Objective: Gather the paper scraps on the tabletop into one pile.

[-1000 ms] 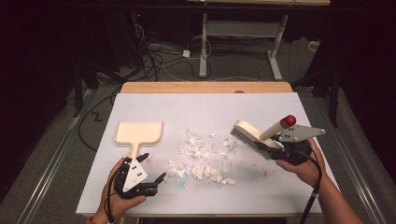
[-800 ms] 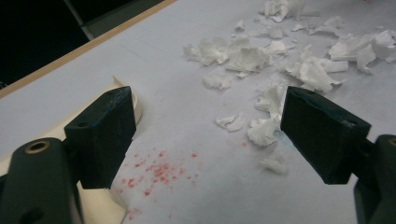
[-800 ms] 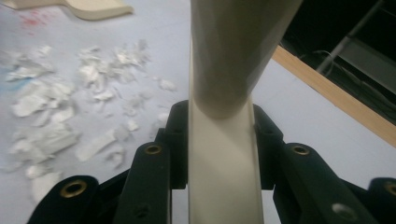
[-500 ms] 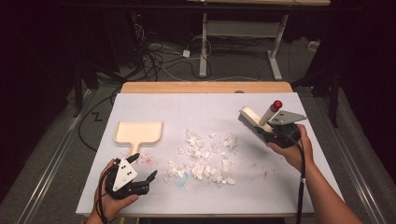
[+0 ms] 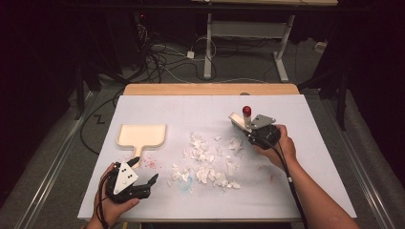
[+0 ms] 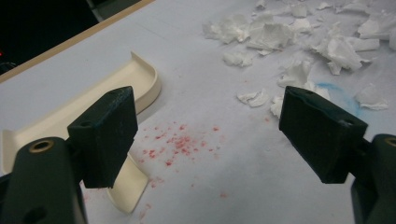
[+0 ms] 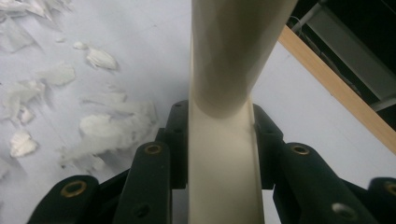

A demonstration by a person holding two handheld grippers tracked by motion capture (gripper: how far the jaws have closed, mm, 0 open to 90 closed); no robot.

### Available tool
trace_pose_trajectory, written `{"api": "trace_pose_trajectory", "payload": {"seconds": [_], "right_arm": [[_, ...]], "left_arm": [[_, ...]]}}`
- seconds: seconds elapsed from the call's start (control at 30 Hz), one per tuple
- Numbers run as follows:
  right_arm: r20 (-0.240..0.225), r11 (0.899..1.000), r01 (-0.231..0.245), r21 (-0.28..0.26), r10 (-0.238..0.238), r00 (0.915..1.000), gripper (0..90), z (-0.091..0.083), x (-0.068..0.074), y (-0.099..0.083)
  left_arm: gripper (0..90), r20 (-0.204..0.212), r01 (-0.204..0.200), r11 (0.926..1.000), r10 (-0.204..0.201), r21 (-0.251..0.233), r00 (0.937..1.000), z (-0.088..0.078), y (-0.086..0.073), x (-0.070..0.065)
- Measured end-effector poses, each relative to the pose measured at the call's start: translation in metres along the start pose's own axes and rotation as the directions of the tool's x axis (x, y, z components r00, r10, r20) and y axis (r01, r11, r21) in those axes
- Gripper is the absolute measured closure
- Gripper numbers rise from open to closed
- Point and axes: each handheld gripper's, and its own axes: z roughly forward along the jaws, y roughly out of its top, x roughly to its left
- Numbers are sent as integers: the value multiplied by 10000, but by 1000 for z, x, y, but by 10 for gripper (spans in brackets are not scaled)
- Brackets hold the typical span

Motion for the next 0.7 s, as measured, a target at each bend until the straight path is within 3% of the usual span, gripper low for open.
{"api": "trace_pose_trajectory", "payload": {"seconds": [0.3, 0.43, 0.7], "right_arm": [[-330, 9995, 255, -186, -261, 9991, 680, 9, 22, 6], [-728, 9982, 193, -560, -234, 9971, 680, 5, 37, 8], [-1639, 9923, 706, -1014, -866, 9827, 679, -8, 71, 14]], "left_arm": [[187, 26, -47, 9999, 47, 154, 10000, 1, -2, -1], [187, 91, -105, 9997, 103, 225, 9999, 2, -2, -3], [187, 203, -394, 9988, 388, 278, 9990, 4, -1, -4]]}}
